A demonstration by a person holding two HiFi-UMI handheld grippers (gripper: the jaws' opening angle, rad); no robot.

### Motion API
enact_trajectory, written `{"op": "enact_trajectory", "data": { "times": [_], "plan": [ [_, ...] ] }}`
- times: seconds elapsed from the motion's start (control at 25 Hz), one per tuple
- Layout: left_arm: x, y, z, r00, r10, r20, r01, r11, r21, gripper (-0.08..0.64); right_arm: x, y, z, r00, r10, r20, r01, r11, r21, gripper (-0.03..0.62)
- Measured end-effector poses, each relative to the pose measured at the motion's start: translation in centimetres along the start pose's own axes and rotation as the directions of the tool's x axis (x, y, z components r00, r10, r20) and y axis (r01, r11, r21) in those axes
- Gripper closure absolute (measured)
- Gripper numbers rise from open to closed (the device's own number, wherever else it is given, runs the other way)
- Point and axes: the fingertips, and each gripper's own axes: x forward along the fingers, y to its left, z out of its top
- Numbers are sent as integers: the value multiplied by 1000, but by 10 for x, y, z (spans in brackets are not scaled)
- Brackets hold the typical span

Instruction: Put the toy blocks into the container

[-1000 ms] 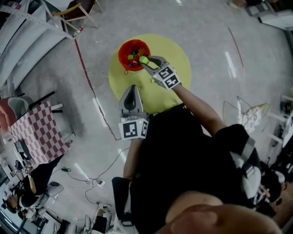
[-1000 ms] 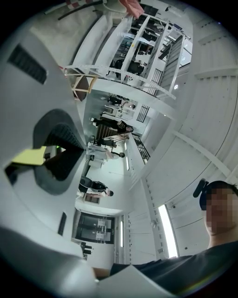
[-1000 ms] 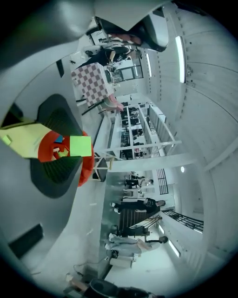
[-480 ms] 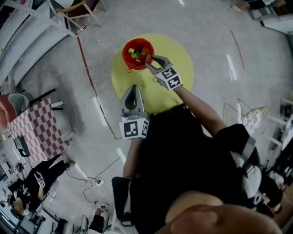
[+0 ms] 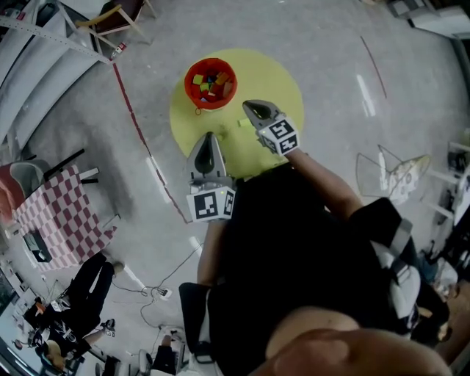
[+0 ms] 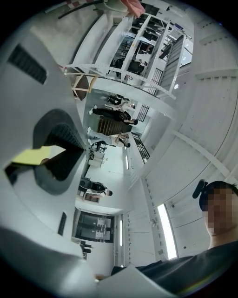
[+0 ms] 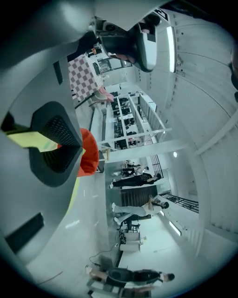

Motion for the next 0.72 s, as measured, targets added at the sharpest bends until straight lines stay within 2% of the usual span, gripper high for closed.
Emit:
{"op": "enact_trajectory", "data": {
  "times": [0.4, 0.56, 0.72],
  "plan": [
    [2, -3, -6, 1000, -13, -15, 13, 1000, -11, 575, -7, 4, -70, 985, -17, -171, 23, 999, 34, 594],
    [5, -2, -9, 999, -22, -33, 21, 999, -24, 575, -4, -1, -100, 949, -31, -313, 50, 997, 52, 594],
    [9, -1, -13, 999, -27, -42, 25, 999, -34, 575, 3, -3, -130, 901, -1, -435, 27, 998, 53, 594]
  ]
}}
